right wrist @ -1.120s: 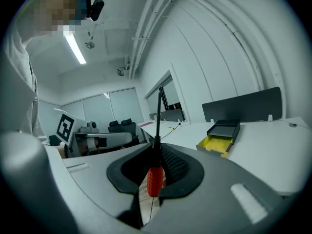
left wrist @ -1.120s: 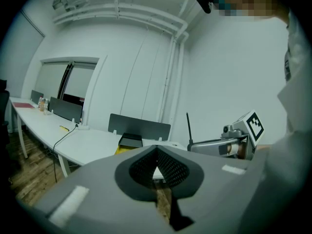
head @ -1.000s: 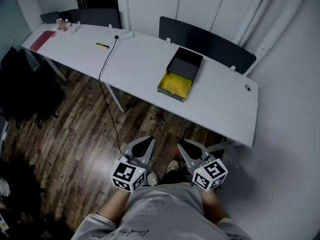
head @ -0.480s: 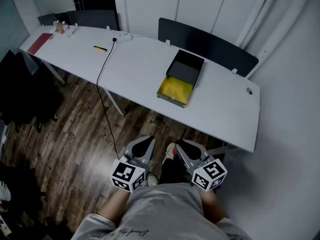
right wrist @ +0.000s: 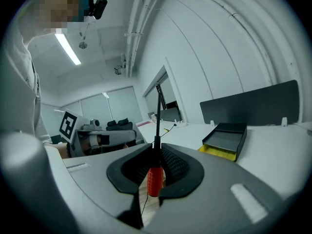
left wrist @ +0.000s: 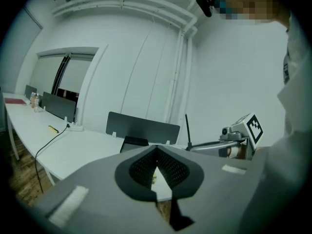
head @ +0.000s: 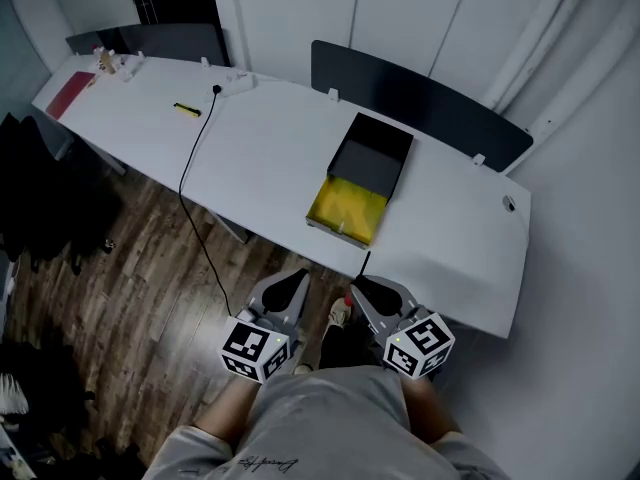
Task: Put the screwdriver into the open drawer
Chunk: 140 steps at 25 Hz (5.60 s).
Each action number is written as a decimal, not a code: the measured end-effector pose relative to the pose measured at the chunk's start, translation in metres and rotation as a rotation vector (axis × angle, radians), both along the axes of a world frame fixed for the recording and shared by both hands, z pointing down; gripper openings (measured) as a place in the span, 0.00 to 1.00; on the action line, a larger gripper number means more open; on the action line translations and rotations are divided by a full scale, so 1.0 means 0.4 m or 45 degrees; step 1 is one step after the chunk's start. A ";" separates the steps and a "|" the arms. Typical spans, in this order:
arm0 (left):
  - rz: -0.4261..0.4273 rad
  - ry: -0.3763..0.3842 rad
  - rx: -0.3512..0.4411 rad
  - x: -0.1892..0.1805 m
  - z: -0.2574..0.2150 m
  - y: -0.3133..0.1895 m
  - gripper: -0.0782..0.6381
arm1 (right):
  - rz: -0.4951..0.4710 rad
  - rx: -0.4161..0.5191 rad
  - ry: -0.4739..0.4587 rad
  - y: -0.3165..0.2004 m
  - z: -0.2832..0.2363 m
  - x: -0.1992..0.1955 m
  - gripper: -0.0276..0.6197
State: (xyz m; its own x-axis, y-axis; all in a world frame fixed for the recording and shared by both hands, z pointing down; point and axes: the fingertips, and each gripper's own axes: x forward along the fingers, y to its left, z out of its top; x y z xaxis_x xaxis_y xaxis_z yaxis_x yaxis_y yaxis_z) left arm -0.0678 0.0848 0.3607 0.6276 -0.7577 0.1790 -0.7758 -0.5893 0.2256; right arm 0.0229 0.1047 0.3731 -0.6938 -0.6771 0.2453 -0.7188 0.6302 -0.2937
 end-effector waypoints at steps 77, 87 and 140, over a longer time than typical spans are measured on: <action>0.162 -0.114 -0.206 0.081 0.185 -0.554 0.11 | 0.080 -0.311 0.257 -0.553 0.222 0.120 0.15; 0.158 -0.119 -0.233 0.063 0.227 -0.575 0.11 | 0.064 -0.371 0.319 -0.561 0.283 0.109 0.15; 0.061 -0.089 -0.332 -0.019 0.355 -0.641 0.11 | -0.304 -0.792 1.053 -0.597 0.645 0.075 0.16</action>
